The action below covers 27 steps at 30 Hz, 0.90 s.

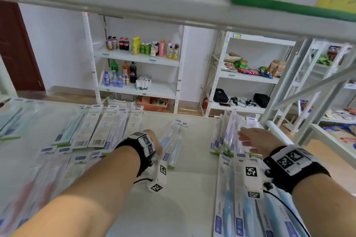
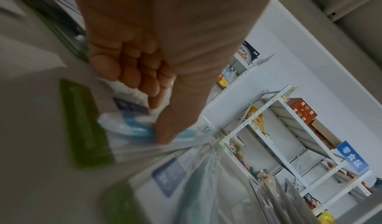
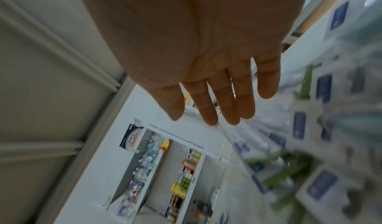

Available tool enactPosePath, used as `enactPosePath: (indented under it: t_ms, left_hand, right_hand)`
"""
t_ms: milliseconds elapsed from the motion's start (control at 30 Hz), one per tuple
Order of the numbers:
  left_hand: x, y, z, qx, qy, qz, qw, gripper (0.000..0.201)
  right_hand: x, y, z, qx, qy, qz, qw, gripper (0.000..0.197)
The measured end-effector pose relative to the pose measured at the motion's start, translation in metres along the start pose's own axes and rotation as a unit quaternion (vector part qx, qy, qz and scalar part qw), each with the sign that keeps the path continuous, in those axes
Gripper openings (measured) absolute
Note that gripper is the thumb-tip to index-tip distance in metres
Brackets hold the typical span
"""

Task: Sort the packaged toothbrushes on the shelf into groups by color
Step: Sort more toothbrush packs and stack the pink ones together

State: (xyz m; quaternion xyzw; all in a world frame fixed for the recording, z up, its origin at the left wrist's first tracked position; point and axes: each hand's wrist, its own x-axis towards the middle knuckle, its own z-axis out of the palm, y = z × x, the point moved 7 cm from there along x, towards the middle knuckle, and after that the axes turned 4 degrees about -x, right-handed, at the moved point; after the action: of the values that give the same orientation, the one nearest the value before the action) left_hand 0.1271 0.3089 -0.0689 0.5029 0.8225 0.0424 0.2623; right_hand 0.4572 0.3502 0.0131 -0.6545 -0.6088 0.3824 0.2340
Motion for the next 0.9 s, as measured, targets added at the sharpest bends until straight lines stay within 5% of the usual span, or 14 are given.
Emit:
enactPosePath:
  t_ms: [467, 667, 900]
  left_hand:
    - [-0.073, -0.045, -0.048, -0.207, 0.052, 0.110, 0.971, 0.026]
    - [-0.103, -0.142, -0.083, -0.474, 0.092, 0.057, 0.874, 0.011]
    - [-0.138, -0.244, -0.078, -0.585, 0.120, 0.003, 0.802, 0.010]
  right_hand:
    - [-0.042, -0.068, 0.152, -0.004, -0.136, -0.090, 0.987, 0.020]
    - [-0.069, -0.091, 0.212, -0.020, -0.195, -0.117, 0.974, 0.021]
    - [-0.109, -0.100, 0.271, -0.041, -0.233, -0.124, 0.964, 0.018]
